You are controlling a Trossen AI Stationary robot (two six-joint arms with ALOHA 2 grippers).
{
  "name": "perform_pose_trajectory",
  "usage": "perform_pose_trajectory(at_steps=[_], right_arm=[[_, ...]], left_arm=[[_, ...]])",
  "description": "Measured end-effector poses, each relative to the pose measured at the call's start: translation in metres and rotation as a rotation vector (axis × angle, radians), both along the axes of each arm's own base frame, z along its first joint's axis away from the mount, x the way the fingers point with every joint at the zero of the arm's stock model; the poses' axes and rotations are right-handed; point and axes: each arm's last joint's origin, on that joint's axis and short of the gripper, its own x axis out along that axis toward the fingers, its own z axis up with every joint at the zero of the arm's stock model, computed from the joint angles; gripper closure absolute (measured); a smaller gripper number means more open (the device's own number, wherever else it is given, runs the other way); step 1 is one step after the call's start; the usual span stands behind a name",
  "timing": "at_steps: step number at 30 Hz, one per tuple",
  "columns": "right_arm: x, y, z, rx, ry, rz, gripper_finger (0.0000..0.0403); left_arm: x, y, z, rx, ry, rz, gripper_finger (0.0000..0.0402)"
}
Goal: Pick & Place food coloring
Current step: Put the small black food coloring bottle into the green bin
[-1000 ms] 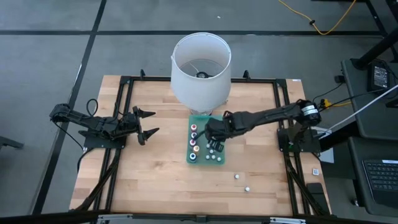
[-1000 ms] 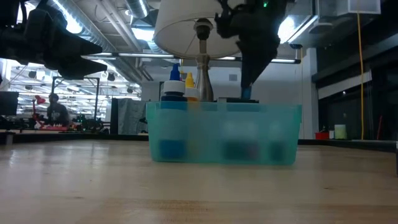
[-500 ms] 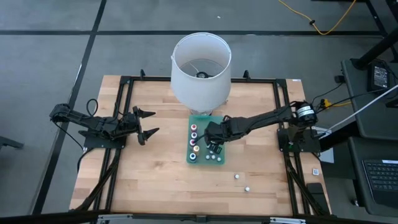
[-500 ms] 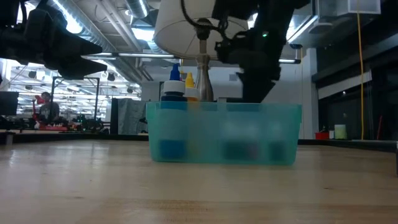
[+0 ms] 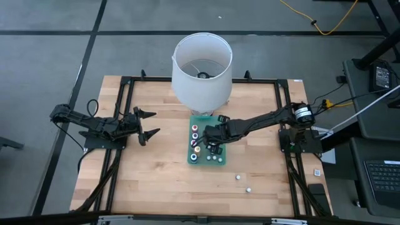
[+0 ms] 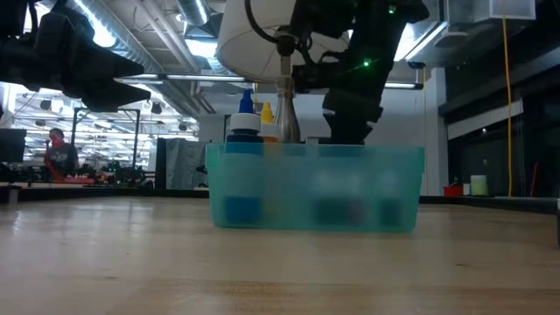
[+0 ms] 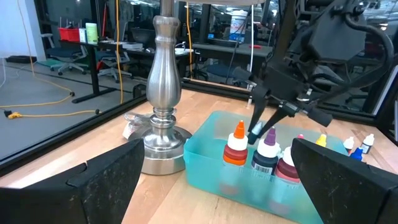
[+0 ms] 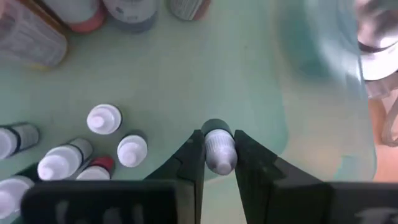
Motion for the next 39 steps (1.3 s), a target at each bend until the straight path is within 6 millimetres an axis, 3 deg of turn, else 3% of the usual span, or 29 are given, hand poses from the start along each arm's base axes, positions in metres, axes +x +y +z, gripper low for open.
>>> perform_pose_trajectory(at_steps=[18,39], right_arm=[[0.000,-0.003,-0.024,0.028,0.043,0.046,0.0331],[0.005,-0.018,-0.033,0.057,0.059,0.050,0.0323]], left_arm=[[0.000,0.000,0.000,0.000,0.000,0.000,0.0002],[0.000,0.000,0.000,0.000,0.000,0.000,0.0002]])
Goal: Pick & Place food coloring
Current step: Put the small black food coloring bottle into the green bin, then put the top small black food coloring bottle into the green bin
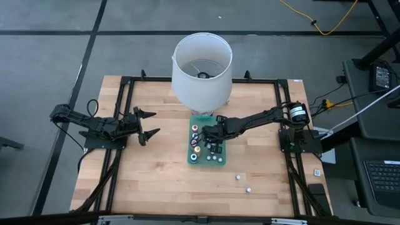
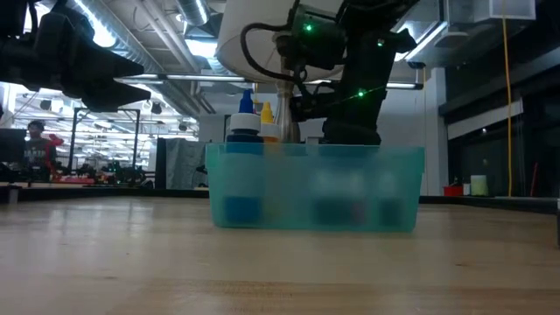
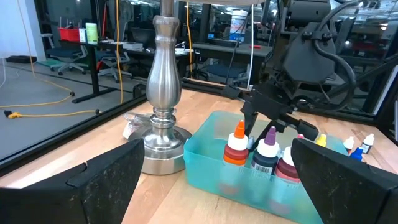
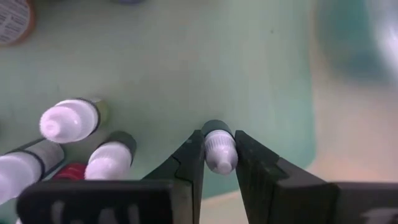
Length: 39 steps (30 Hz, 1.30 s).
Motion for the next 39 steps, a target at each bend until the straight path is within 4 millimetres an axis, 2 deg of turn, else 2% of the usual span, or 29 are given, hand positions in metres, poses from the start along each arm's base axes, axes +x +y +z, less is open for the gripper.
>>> perform_pose_trajectory(at_steps=[16,21,28,34,39], right_arm=[[0.000,-0.001,-0.001,-0.007,0.010,0.027,0.0315],[0.000,-0.001,-0.001,0.001,0.026,0.028,0.0274],[-0.002,-0.003,0.010,-0.053,0.004,-0.003,0.0205],[-0.006,-0.004,0.029,-0.059,-0.049,-0.018,0.0160],[-0.013,-0.004,0.055,-0.040,-0.135,-0.059,0.0128]], left_arm=[[0.000,0.000,0.000,0.000,0.000,0.000,0.0002],[0.000,0.000,0.000,0.000,0.000,0.000,0.0002],[0.000,0.000,0.000,0.000,-0.001,0.000,0.0002],[0.000,0.000,0.000,0.000,0.000,0.000,0.0002],[0.000,0.000,0.000,0.000,0.000,0.000,0.0002]])
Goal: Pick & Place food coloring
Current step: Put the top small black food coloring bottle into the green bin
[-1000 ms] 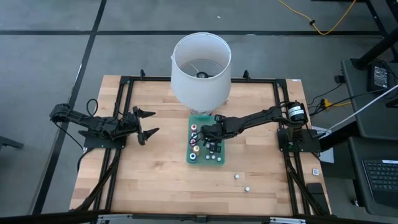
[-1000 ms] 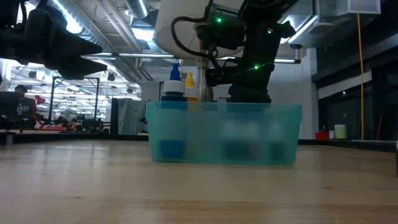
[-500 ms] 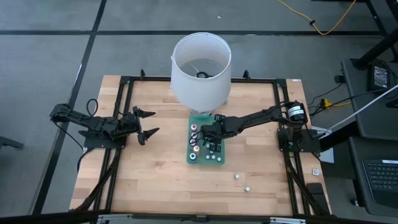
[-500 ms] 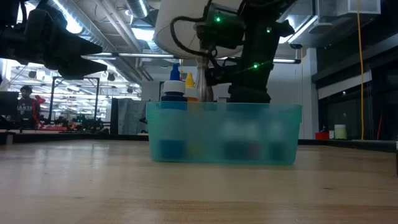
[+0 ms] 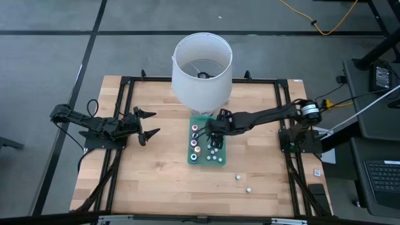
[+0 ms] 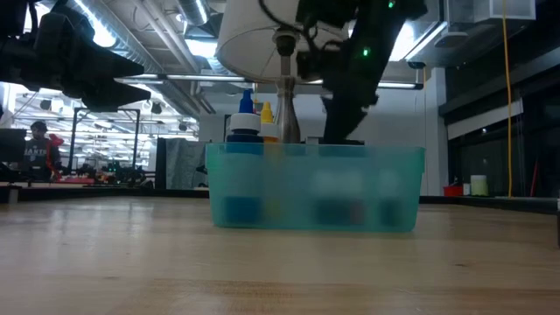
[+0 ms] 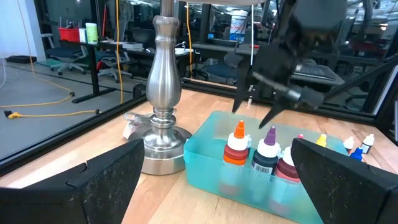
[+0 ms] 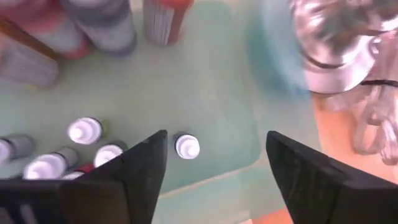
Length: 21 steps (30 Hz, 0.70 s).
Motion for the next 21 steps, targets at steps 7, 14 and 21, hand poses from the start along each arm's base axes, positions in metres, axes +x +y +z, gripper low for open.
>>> perform_pose_trajectory(at_steps=[7,14,21], right_arm=[[-0.018,0.017,0.037,0.061,-0.124,-0.069,0.0081],[-0.040,0.058,0.057,0.174,-0.168,-0.062,0.0044],[-0.054,0.101,0.056,0.319,-0.177,-0.141,0.0041]], left_arm=[[0.000,0.000,0.000,0.000,0.000,0.000,0.0002],[0.000,0.000,0.000,0.000,0.000,0.000,0.0002],[0.000,0.000,0.000,0.000,0.000,0.000,0.0002]])
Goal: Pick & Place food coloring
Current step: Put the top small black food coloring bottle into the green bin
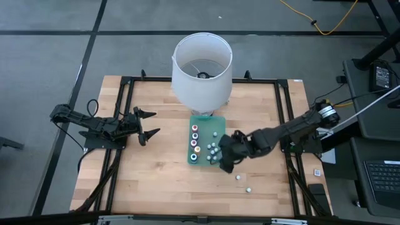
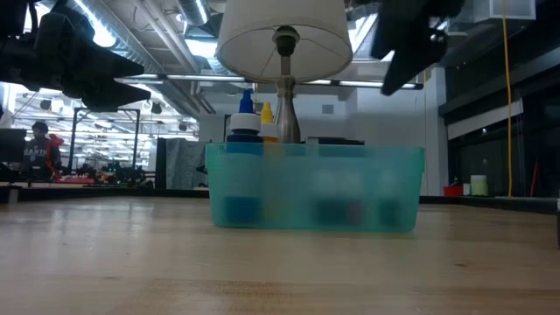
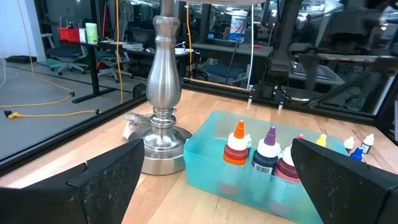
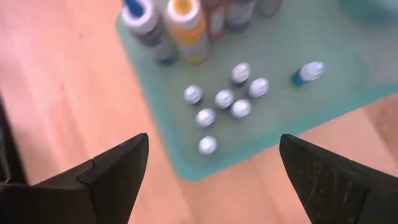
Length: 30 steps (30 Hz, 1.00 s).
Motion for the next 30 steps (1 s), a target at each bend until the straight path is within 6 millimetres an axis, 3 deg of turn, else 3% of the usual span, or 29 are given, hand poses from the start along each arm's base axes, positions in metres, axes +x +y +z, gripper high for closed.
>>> perform_pose_trajectory(at_steps=[16,22,30], right_arm=[[-0.056,0.084,-0.017,-0.061,0.108,0.113,0.0041],[-0.058,0.104,-0.041,-0.096,0.147,0.132,0.0041],[-0.045,0.111,-0.080,-0.174,0.242,0.163,0.0041]], left_arm=[[0.000,0.000,0.000,0.000,0.000,0.000,0.0002],[0.000,0.000,0.000,0.000,0.000,0.000,0.0002],[0.000,0.000,0.000,0.000,0.000,0.000,0.0002]])
